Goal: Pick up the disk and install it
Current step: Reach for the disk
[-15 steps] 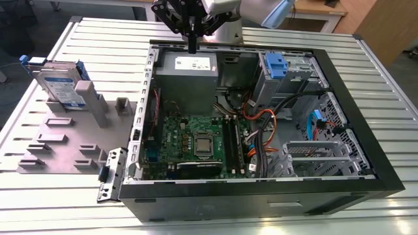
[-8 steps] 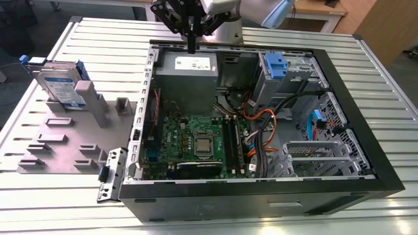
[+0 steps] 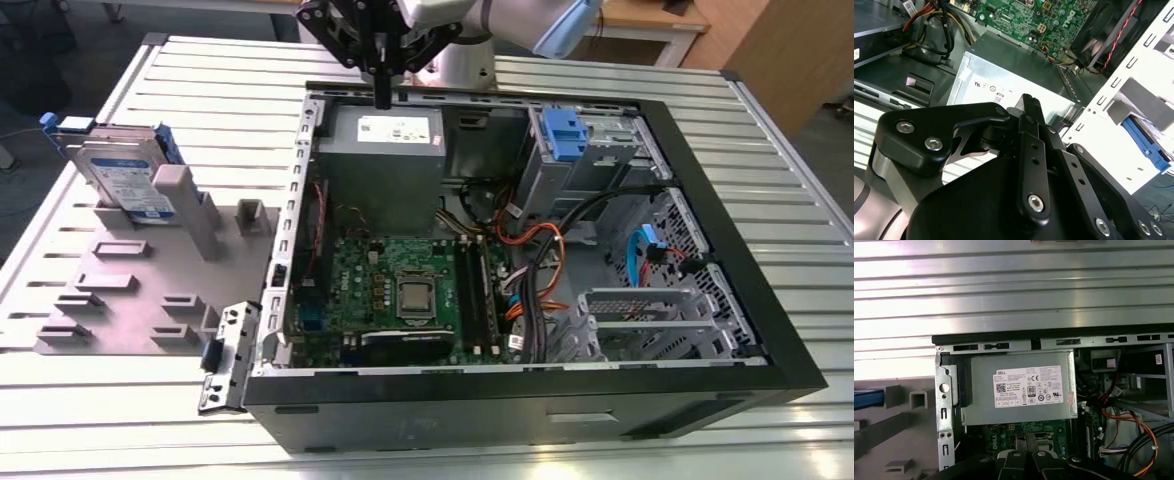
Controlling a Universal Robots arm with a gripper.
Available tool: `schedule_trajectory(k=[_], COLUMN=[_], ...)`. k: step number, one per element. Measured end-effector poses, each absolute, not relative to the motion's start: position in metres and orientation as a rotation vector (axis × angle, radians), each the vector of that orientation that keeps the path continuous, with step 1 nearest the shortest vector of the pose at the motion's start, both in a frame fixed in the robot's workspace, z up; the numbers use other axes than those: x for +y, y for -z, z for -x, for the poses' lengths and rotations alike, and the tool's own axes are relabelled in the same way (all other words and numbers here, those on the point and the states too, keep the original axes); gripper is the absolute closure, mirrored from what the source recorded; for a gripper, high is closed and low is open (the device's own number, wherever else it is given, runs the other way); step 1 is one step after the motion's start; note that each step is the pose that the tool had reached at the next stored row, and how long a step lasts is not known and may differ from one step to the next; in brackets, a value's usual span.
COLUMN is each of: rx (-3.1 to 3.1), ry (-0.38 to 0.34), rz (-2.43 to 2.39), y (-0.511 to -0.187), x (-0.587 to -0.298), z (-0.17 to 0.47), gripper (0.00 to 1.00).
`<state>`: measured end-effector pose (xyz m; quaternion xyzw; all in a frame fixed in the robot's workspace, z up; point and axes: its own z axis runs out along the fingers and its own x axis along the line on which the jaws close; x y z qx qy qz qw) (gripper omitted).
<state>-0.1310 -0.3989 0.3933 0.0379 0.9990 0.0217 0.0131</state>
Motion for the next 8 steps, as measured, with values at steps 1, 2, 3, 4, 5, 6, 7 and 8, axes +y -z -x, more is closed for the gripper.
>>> schedule_trajectory(k=[1, 2, 3, 4, 5, 6, 7, 8], rx=[3.113, 3.112, 3.112, 3.112, 3.112, 3.113, 3.113, 3.112], ry=[-0.068, -0.068, -0.068, -0.068, -0.068, -0.068, -0.068, -0.068], rz=[-0.118, -0.118, -0.118, -0.118, -0.118, -0.118, -0.118, -0.118], y=[-0.3933, -0.3933, -0.3933, -0.3933, -0.3933, -0.3933, -0.3933, -0.3933], x=[-0.3989, -0.3989, -0.3989, -0.3989, -0.3989, -0.3989, -0.399, -0.3989], z=[0.1313, 0.1315, 0.1316, 0.1318, 0.1321, 0.1324, 0.1328, 0.1333], gripper=[0.89, 0.89, 0.89, 0.89, 0.89, 0.89, 0.89, 0.89])
